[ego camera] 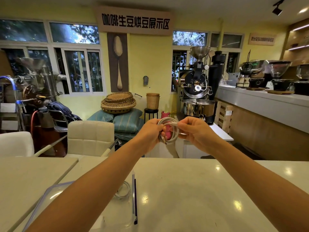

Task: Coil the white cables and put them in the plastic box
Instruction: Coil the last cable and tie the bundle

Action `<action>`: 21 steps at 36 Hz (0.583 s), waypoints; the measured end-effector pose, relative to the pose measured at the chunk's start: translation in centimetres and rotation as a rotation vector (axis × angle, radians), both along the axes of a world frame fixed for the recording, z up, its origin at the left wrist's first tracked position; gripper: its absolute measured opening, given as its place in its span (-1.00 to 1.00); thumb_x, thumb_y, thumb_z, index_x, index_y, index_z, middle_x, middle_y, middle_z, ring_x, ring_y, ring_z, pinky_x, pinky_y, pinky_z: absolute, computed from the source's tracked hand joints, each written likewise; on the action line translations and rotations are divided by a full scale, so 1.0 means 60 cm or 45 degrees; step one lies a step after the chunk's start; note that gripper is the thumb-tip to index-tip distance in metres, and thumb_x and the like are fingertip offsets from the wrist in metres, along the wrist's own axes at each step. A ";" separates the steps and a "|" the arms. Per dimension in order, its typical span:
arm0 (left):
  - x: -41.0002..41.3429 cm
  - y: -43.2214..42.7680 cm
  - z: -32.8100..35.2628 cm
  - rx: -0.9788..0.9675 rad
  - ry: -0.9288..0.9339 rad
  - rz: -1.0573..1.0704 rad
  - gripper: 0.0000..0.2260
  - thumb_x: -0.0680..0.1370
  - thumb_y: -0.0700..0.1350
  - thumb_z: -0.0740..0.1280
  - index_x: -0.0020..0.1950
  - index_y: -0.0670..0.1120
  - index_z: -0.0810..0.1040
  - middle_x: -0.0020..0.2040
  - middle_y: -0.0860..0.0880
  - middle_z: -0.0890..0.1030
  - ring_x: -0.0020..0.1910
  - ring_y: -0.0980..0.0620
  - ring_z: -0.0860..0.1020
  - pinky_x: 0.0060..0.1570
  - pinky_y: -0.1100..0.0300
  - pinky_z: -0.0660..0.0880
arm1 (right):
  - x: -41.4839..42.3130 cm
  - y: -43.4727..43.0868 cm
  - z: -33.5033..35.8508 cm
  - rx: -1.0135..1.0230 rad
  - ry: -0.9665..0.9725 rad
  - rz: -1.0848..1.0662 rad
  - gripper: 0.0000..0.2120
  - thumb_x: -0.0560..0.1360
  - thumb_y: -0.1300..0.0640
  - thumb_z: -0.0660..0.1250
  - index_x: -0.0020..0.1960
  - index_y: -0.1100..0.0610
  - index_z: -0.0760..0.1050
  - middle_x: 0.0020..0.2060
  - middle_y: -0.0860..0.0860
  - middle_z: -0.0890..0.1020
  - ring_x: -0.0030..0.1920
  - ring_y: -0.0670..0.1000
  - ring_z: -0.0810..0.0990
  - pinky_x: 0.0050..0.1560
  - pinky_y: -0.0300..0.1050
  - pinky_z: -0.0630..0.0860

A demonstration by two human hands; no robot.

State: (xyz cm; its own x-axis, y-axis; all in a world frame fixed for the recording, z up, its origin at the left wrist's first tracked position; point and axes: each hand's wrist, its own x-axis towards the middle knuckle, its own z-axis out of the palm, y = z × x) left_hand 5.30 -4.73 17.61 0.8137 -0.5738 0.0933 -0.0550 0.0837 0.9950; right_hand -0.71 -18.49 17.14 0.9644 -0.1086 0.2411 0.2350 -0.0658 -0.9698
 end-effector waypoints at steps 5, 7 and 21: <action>0.000 -0.003 -0.004 0.004 -0.029 0.004 -0.74 0.60 -0.31 0.03 -0.18 -0.12 0.42 -0.38 -0.03 0.37 -0.59 0.20 0.35 -0.49 0.35 0.40 | 0.001 0.013 -0.006 -0.264 -0.036 -0.161 -0.81 0.40 0.37 0.34 -0.30 0.12 0.53 -0.27 0.06 0.59 -0.15 0.07 0.59 0.00 -0.08 0.56; -0.001 -0.003 -0.005 0.011 -0.045 -0.018 -0.74 0.60 -0.31 0.02 -0.18 -0.12 0.41 -0.39 -0.03 0.37 -0.64 0.22 0.35 -0.50 0.36 0.41 | 0.004 0.017 -0.011 -0.316 -0.076 -0.214 -0.82 0.39 0.38 0.35 -0.26 0.12 0.57 -0.29 0.04 0.59 -0.19 0.01 0.59 -0.03 -0.14 0.55; 0.001 0.003 -0.012 -0.028 -0.016 -0.096 -0.82 0.60 -0.32 0.05 -0.10 -0.13 0.39 -0.37 -0.05 0.42 -0.61 0.22 0.39 -0.39 0.31 0.42 | 0.031 0.043 -0.046 -0.323 -0.271 -0.479 -0.96 0.36 0.36 0.41 -0.19 0.31 0.60 -0.34 -0.04 0.56 -0.24 -0.08 0.55 -0.17 -0.27 0.53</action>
State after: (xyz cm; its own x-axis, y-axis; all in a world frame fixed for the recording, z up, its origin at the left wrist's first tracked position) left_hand 5.34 -4.55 16.89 0.7667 -0.6313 0.1165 -0.0600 0.1102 0.9921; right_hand 1.16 -15.93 14.35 0.7964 -0.3518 0.4919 0.3403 -0.4117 -0.8454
